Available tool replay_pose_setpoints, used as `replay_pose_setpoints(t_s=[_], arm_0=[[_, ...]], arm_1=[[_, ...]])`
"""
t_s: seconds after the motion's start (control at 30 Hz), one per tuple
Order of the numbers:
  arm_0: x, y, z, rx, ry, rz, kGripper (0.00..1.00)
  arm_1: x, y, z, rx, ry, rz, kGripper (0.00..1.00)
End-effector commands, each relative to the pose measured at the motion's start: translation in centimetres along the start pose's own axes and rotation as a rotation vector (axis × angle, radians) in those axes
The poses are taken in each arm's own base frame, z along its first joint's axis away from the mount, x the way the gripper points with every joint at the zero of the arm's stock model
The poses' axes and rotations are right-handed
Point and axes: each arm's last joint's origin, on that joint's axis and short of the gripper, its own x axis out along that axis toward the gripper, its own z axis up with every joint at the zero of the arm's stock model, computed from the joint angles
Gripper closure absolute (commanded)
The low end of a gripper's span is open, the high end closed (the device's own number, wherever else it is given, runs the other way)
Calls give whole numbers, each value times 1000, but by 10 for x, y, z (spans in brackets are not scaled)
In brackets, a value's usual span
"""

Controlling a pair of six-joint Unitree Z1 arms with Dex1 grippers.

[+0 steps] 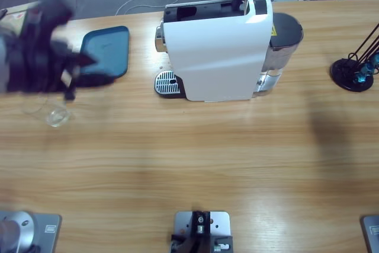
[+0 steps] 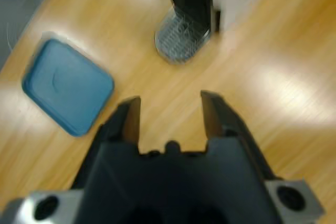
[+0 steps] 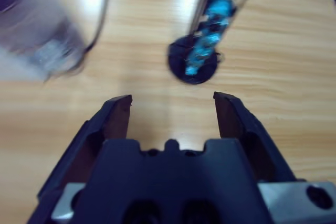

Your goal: Pour coffee

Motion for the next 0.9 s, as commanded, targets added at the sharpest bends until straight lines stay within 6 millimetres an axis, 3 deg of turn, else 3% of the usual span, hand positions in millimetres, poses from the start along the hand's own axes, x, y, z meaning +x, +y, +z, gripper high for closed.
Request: replay_pose_setpoints(t_s=[0.03,0.27,0.57,0.6,0.7,0.73,0.9], arm_0=[[-25,-1,-53,-81,-13,-28,0],[-31,-1,-64,-160,-157,-52,0],[-25,-5,-67,-190,-167,-85,9],[-25,-5,-67,-190,-167,-88,9],[-24,-5,-67,-189,-168,-93,9],[-24,-5,-67,-189,-168,-94,9],[-22,-6,-66,-188,-162,-97,9]], arm_1=[[55,-17,-1,154,38,-135,452],[82,-11,9,188,9,-87,452],[95,-17,17,196,3,-111,464],[95,-19,18,204,0,-118,550],[98,-23,22,217,-14,-116,619],[98,-22,23,215,-17,-111,682],[102,-21,23,212,-14,-92,699]])
